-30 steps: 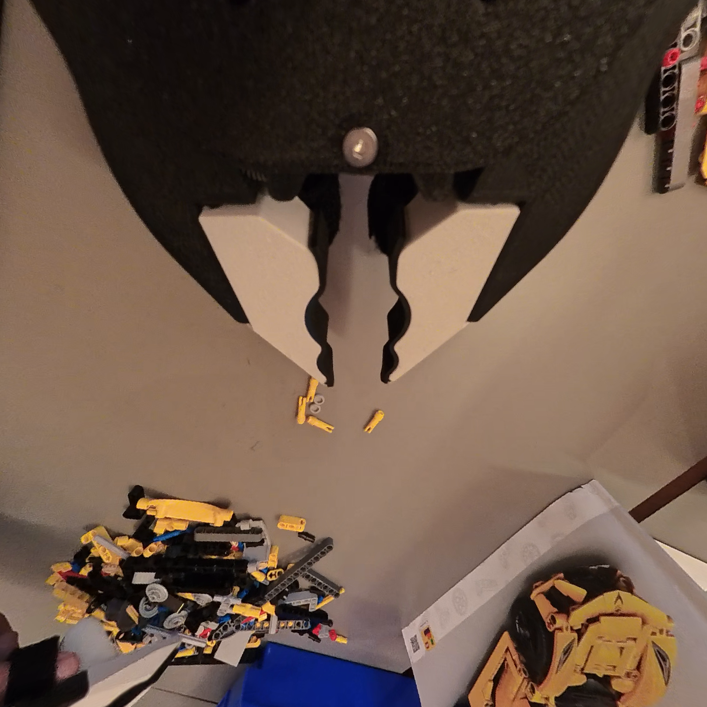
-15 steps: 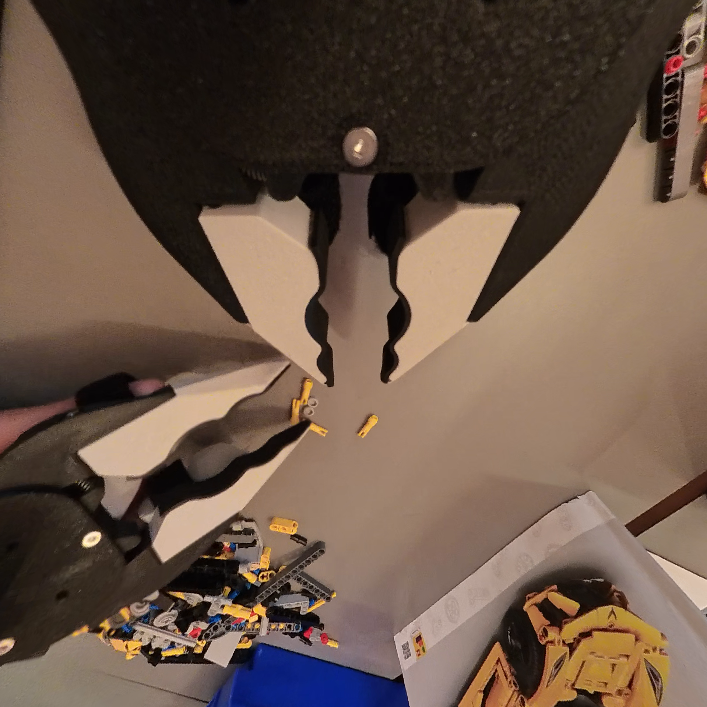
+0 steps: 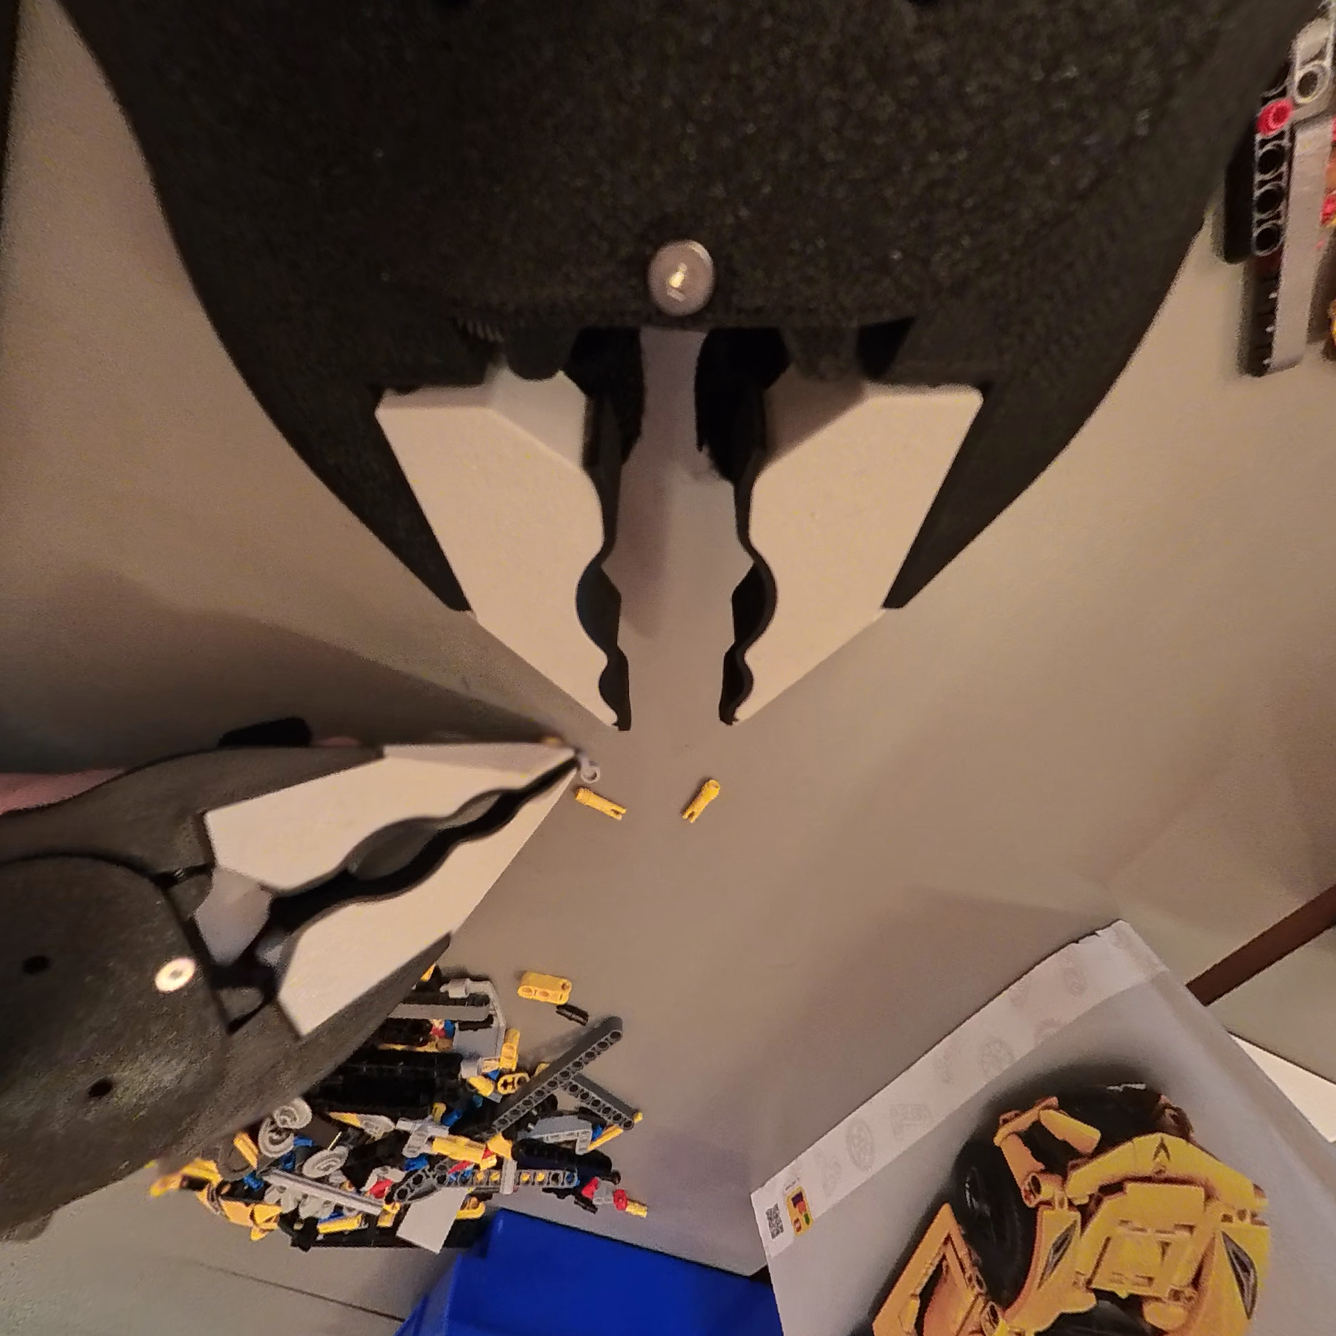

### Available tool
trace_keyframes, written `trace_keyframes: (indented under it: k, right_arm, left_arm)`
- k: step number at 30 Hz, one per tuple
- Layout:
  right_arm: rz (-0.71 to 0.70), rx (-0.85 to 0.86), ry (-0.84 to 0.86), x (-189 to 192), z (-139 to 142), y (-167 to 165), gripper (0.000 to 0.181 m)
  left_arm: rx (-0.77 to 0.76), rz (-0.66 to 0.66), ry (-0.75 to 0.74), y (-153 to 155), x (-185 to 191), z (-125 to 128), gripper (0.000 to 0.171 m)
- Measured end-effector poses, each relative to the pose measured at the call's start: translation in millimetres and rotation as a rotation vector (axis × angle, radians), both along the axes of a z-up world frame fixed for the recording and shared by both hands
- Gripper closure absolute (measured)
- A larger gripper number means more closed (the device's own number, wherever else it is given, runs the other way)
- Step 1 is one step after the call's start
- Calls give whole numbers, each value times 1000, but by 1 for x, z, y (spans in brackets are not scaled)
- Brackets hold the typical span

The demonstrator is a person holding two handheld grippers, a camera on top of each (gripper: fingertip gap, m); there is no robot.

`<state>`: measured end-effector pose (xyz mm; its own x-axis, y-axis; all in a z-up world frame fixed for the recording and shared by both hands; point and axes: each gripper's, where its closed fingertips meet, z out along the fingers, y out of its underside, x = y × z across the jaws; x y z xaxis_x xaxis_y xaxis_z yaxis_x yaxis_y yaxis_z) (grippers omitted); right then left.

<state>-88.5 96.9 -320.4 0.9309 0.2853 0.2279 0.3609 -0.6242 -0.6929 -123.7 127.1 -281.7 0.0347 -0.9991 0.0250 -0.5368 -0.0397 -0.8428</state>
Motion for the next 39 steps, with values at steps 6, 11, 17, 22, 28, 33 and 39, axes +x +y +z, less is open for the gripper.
trace_keyframes:
  k: [6, 11, 17, 22, 28, 33, 39]
  right_arm:
    - [-131, 147, 12, 55, 66, -32, 181]
    - [-345, 125, 35, 159, 91, -92, 181]
    - [-149, 22, 97, 106, 41, -67, 155]
    - [-143, -41, 185, 83, 15, -8, 139]
    - [-96, -99, 161, 59, -1, 27, 144]
    - [-124, -92, 115, 56, -6, 43, 178]
    - [-233, 16, 9, 102, 44, 9, 178]
  left_arm:
    - [-4, 2, -3, 1, 0, 1, 147]
    - [-3, -8, 7, -2, 1, -2, 146]
    - [7, -18, 21, -6, 3, -6, 146]
    - [11, -10, 35, -5, 2, -11, 146]
    - [-8, 19, 10, 6, -1, -4, 147]
    - [-19, 23, 2, 8, -2, -1, 147]
    - [-21, 27, -4, 10, -3, 1, 147]
